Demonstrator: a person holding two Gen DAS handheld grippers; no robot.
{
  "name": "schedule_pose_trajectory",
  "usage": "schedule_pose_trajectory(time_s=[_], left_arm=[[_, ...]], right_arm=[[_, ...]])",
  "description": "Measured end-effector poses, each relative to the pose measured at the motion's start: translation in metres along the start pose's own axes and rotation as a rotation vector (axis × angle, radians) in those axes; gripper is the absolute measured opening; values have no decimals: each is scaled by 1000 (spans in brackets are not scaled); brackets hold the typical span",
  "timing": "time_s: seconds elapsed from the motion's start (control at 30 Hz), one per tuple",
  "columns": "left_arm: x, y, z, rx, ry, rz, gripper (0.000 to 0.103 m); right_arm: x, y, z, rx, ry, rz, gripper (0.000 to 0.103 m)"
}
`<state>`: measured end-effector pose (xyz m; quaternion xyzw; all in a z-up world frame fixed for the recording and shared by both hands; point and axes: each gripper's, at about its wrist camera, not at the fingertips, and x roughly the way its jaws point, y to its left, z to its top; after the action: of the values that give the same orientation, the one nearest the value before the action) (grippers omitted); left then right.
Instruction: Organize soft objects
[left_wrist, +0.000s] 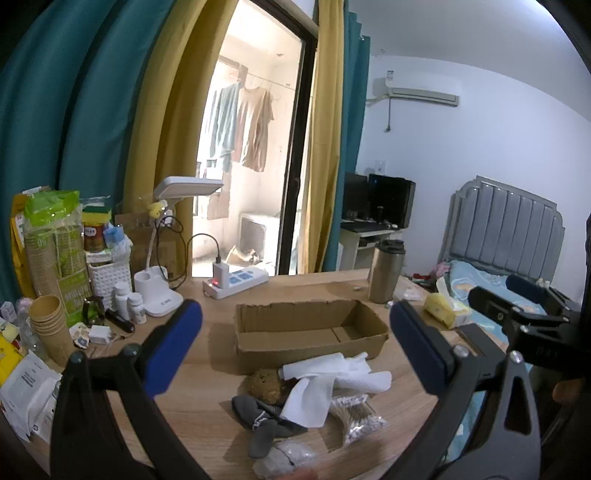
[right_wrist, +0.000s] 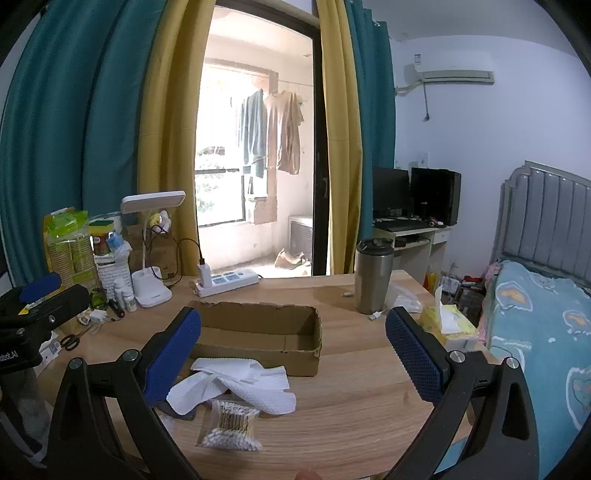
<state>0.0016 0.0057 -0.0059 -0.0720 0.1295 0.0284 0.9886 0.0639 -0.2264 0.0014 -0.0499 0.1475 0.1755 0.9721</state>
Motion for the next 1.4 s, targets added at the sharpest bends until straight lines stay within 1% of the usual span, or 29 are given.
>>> schedule_pose_trajectory(time_s=[0.97,1.4], left_arm=[[-5,-4,-2,0,-3,5,103],[-4,-5,-2,-5,3,7,103]], right_arm=[[-1,-1,-2,3,-3,0,102],[0,6,-4,-2,1,7,102]])
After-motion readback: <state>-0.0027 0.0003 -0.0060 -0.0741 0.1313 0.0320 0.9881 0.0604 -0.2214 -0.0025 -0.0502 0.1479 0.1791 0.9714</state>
